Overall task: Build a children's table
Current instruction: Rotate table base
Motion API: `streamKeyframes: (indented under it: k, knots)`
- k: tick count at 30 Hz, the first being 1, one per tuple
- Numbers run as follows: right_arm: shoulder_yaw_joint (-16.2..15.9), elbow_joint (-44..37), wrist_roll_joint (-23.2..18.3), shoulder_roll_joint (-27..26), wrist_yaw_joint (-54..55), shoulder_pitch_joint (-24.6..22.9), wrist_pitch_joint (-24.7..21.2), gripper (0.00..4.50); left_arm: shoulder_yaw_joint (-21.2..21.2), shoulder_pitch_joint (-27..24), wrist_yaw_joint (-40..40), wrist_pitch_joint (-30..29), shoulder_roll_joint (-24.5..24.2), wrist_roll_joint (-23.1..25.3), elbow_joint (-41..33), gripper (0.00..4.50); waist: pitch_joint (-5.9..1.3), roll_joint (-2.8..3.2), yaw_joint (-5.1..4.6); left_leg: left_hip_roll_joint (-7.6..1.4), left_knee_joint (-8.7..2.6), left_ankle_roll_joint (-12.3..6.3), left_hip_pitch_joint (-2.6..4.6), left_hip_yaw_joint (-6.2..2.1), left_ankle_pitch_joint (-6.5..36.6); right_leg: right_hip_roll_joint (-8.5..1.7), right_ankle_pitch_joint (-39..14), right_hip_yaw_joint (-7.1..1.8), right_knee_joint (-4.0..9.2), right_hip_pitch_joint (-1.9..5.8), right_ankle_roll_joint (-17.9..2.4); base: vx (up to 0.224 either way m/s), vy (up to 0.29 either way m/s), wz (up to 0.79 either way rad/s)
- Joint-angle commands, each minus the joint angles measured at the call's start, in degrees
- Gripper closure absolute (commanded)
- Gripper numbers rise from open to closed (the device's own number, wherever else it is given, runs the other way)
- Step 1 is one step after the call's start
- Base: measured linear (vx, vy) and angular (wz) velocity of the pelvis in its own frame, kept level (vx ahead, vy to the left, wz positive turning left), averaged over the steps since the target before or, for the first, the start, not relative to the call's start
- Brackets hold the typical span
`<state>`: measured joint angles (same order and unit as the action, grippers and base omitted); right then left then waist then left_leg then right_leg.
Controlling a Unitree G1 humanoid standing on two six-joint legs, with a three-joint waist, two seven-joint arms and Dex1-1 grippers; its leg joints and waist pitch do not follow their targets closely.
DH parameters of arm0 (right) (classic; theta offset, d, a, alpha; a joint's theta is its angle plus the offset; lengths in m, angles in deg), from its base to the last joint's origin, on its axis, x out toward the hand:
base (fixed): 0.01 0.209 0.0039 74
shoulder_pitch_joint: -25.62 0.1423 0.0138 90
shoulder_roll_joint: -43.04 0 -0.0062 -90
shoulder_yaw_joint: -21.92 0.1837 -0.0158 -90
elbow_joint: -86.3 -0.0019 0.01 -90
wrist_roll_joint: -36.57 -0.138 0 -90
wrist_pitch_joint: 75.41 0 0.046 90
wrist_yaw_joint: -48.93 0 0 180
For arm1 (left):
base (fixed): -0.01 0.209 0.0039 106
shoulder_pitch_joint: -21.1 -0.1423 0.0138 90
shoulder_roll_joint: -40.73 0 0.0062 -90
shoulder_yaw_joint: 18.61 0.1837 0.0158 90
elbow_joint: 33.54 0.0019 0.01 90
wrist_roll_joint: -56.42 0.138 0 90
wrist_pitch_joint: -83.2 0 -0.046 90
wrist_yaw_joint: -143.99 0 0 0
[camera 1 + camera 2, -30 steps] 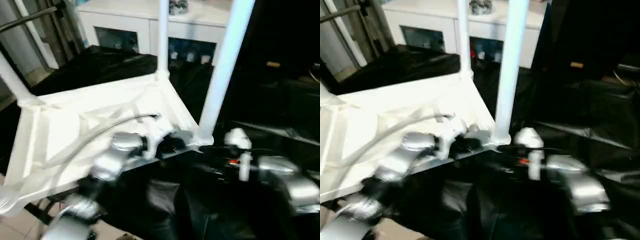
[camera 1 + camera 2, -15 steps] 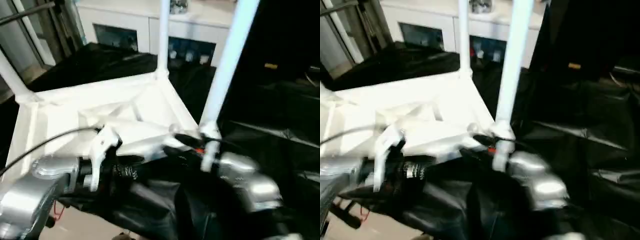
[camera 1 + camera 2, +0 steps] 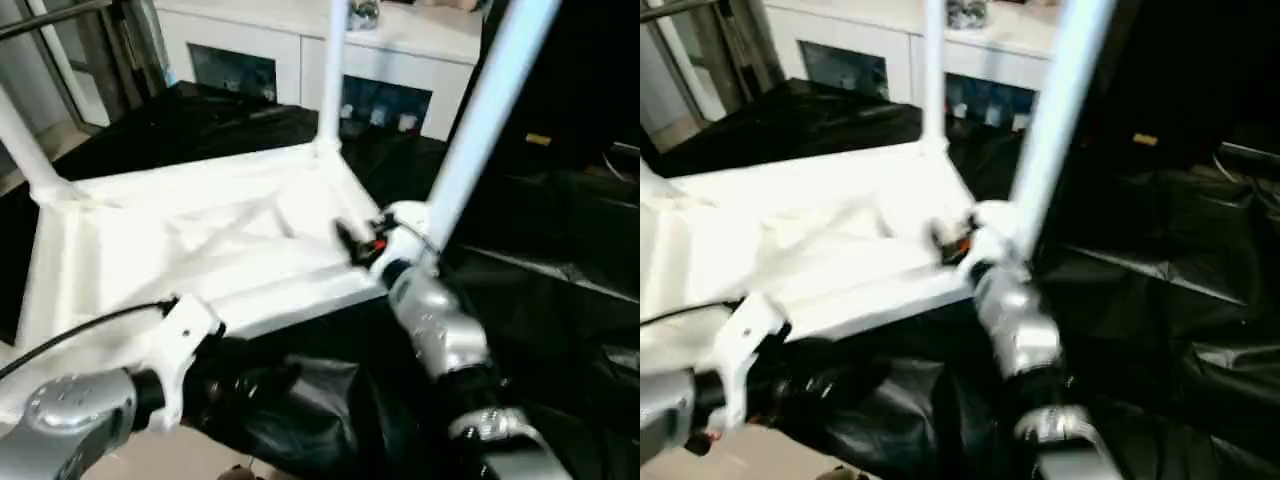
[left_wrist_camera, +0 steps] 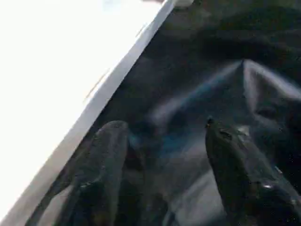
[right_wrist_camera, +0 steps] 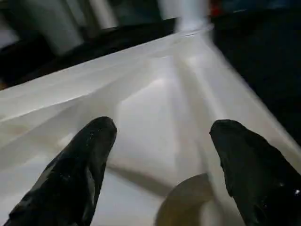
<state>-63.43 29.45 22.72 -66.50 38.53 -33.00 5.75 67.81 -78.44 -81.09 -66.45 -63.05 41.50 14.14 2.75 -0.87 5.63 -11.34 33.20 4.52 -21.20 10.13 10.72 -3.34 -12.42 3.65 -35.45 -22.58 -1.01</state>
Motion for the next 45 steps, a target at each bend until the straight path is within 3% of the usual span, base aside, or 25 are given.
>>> streamKeyframes:
  k: [1,5,10,12,15,20,21,25,26,27,28,29,30,31,32,34,36,39,45]
  knots:
    - [3.3,3.7,0.2,1.6,3.5,1.6,2.6,0.81,-0.2,-0.4,1.4,0.5,-0.4,0.4,-1.0,1.2,-3.02,0.98,-0.39,-1.58,-3.83,1.92,1.0,-0.42,8.0,-3.64,-1.5,-2.99,3.24,2.25,-7.7,0.0,0.0,0.0]
    - [7.2,12.7,-0.4,5.2,8.4,6.0,6.4,0.81,-0.6,-0.4,3.4,3.4,-0.8,1.5,0.8,0.95,-2.92,0.78,-0.4,-1.47,-3.65,2.06,0.92,-0.37,9.4,-3.61,-3.3,-3.01,3.33,2.17,-7.9,0.0,0.0,0.0]
    - [10.2,19.8,-0.7,9.6,10.8,9.4,9.7,0.81,-0.1,0.2,4.6,6.0,-1.6,2.8,2.3,0.55,-3.02,0.47,0.28,-1.37,-3.36,1.5,0.75,-0.31,9.8,-3.72,-5.0,-3.0,3.3,2.27,-7.4,0.0,0.0,0.0]
    - [10.9,21.2,-0.5,10.8,11.3,10.1,10.6,0.81,0.4,0.3,4.9,6.9,-1.9,3.1,2.7,0.23,-2.95,0.47,0.41,-1.35,-3.26,1.4,0.9,-0.29,11.3,-3.74,-7.8,-2.98,3.59,2.04,-7.1,0.0,0.0,0.0]
    - [11.5,23.0,-0.5,12.0,12.0,10.9,11.5,0.81,1.2,0.5,5.2,8.2,-2.3,3.5,3.3,0.06,-3.01,0.6,0.44,-1.38,-3.22,1.46,0.89,-0.32,11.2,-3.62,-7.7,-2.92,3.51,1.98,-7.2,0.0,0.0,0.0]
    - [12.2,27.0,0.1,13.4,13.4,12.3,13.2,0.81,4.6,2.6,5.8,12.8,-2.3,4.8,6.2,0.06,-3.25,0.44,0.38,-1.25,-3.0,0.97,0.69,-0.33,9.8,-3.6,-5.8,-2.78,3.21,2.13,-7.7,0.0,0.0,0.0]
    - [12.0,27.5,0.4,13.4,13.6,12.3,13.0,0.81,6.0,4.4,5.4,14.5,-1.5,4.8,7.9,0.06,-3.31,0.14,0.46,-1.23,-2.92,0.72,0.66,-0.26,9.1,-3.61,-5.2,-2.82,3.11,2.2,-7.8,0.0,0.0,0.0]
    - [10.9,26.3,1.1,11.9,13.5,10.9,12.2,0.81,8.1,11.8,3.0,17.7,5.7,0.1,13.1,0.06,-3.52,0.44,0.6,-1.22,-2.79,1.0,0.57,-0.26,7.5,-3.7,-2.8,-2.8,2.76,2.33,-8.7,0.0,0.0,0.0]
    - [10.9,26.5,1.1,11.8,13.5,11.0,12.3,0.81,8.1,12.7,2.8,17.7,6.6,-0.8,13.5,0.06,-3.55,0.86,0.49,-1.31,-2.8,1.57,0.56,-0.36,8.1,-3.76,-2.4,-2.75,2.68,2.36,-9.1,0.0,0.0,0.0]
    - [10.9,26.6,1.2,11.6,13.6,10.9,12.4,0.81,8.1,13.6,2.3,17.2,8.0,-2.3,14.1,0.06,-3.62,0.51,0.31,-1.29,-2.83,1.72,0.42,-0.41,8.5,-3.79,-1.9,-2.72,2.63,2.57,-9.3,0.0,0.0,0.0]
    - [10.9,26.7,1.2,11.4,13.7,10.9,12.6,0.81,8.9,14.6,1.1,16.1,8.6,-3.9,14.6,0.06,-3.59,0.48,0.01,-1.15,-2.78,1.62,0.32,-0.34,8.6,-3.76,-1.4,-2.75,2.6,2.66,-9.5,0.0,0.0,0.0]
    - [10.9,26.8,1.1,11.4,13.7,10.9,12.7,0.81,9.3,14.9,0.5,15.5,8.7,-4.5,14.8,0.06,-3.75,0.89,0.06,-1.11,-2.64,1.6,0.45,-0.37,8.3,-3.77,-0.8,-2.76,2.47,2.65,-9.6,0.0,0.0,0.0]
    - [10.8,26.9,1.1,11.3,13.8,10.9,12.8,0.81,10.3,15.3,-0.9,14.5,8.3,-5.5,15.2,0.06,-3.75,0.56,-0.17,-1.05,-2.59,1.12,0.28,-0.33,7.7,-3.69,0.0,-2.76,2.39,2.75,-9.8,0.0,0.0,0.0]
    - [10.8,27.0,1.1,11.3,13.8,10.9,12.8,0.81,11.0,15.5,-1.6,14.1,7.9,-5.8,15.5,0.06,-3.73,0.98,-0.15,-1.01,-2.55,0.99,0.28,-0.37,7.6,-3.7,0.1,-2.76,2.38,2.73,-9.9,0.0,0.0,0.0]
    - [10.8,27.0,1.2,11.4,13.9,10.9,12.8,0.81,12.3,15.8,-2.7,13.2,7.0,-5.9,16.1,0.06,-3.68,0.92,-0.35,-0.96,-2.5,0.64,0.37,-0.29,7.9,-3.62,-0.4,-2.76,2.52,2.64,-9.8,0.0,0.0,0.0]
    - [10.9,27.0,1.4,11.5,14.1,10.8,12.8,0.81,14.2,16.4,-3.8,13.0,5.4,-4.6,17.6,0.06,-3.64,1.12,-0.5,-0.99,-2.5,0.4,0.52,-0.27,8.5,-3.47,-1.6,-2.7,2.67,2.47,-9.7,0.0,0.0,0.0]
    - [11.3,26.6,1.6,12.2,14.1,10.6,12.7,0.81,18.3,18.6,-1.8,17.1,2.4,3.3,23.3,0.06,-3.53,1.28,-0.57,-1.11,-2.56,0.45,0.68,-0.32,9.6,-3.44,-3.3,-2.7,2.85,2.39,-9.5,0.0,0.0,0.0]
    - [11.4,26.5,1.6,12.7,14.0,10.4,12.7,0.81,19.5,20.1,0.6,20.1,1.5,7.3,26.5,0.06,-3.45,1.48,-0.51,-1.2,-2.69,1.14,0.66,-0.46,10.6,-3.72,-6.2,-2.76,3.21,2.51,-8.7,0.0,0.0,0.0]
    - [11.7,26.6,1.7,14.0,13.9,9.9,12.7,0.81,23.3,24.1,5.6,25.8,-1.5,14.9,33.3,0.06,-3.66,1.41,-0.07,-1.28,-2.54,1.19,0.59,-0.45,8.8,-3.78,-3.2,-2.74,2.72,2.49,-9.6,0.0,0.0,0.0]
